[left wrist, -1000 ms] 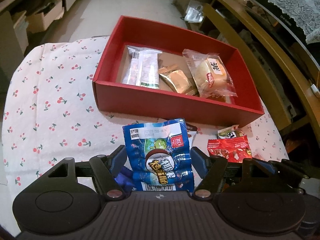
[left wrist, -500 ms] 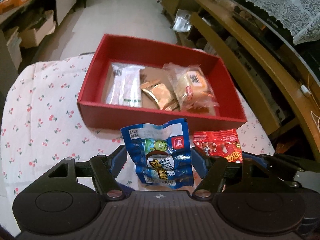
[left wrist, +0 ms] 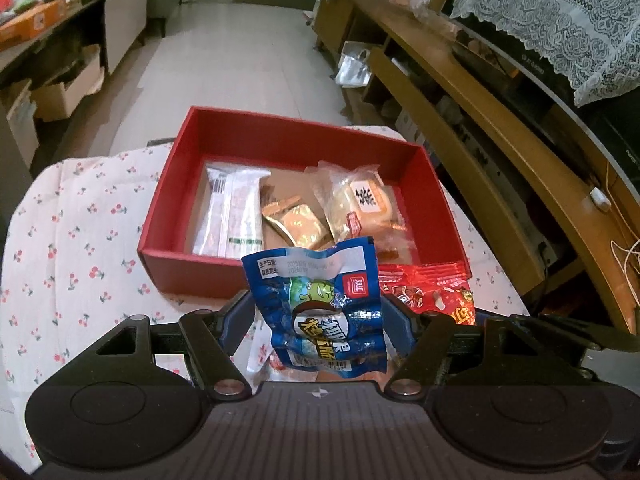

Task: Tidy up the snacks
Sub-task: 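Carry the blue coconut pack and red candy bag over the red box and lower them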

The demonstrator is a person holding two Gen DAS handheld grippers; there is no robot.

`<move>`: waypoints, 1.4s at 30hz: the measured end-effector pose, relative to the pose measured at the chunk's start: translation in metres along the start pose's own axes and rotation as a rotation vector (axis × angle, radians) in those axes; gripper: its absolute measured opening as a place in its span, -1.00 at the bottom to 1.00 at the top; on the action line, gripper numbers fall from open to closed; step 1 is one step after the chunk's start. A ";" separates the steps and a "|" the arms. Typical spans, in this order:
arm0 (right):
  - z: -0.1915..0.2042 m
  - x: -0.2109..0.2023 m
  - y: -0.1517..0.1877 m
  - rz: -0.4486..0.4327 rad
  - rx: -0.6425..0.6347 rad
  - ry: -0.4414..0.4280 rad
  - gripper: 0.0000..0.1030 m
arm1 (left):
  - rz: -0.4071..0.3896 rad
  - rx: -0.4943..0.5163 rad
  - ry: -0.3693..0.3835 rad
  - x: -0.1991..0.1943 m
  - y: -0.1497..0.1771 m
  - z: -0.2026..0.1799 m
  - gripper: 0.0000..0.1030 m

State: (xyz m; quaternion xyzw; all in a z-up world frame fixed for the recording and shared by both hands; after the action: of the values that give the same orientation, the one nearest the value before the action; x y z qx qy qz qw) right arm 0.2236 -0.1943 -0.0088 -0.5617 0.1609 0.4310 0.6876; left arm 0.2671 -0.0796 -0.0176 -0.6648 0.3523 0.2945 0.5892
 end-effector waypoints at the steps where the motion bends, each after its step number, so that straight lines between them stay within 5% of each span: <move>1: 0.000 0.000 -0.002 -0.003 0.000 0.001 0.11 | -0.005 0.004 -0.005 0.000 -0.003 -0.001 0.45; 23: -0.004 0.015 -0.046 -0.066 0.008 0.022 0.11 | -0.092 0.049 -0.051 0.010 -0.050 -0.010 0.41; 42: -0.015 0.089 -0.070 0.007 0.007 -0.001 0.07 | -0.038 0.002 -0.081 0.066 -0.068 0.004 0.43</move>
State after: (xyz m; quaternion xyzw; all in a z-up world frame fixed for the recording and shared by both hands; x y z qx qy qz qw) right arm 0.3333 -0.1711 -0.0315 -0.5586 0.1640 0.4332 0.6880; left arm 0.3605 -0.0802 -0.0325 -0.6583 0.3156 0.3095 0.6093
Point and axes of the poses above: each gripper's, at about its wrist camera, not at the fingertips, and x roughly the way its jaws point, z to its left, y to its underside, the point moved 8 cm from there along x, roughly the way its jaws point, and after that the axes turned 6 degrees about -y, right-handed, at the moved point
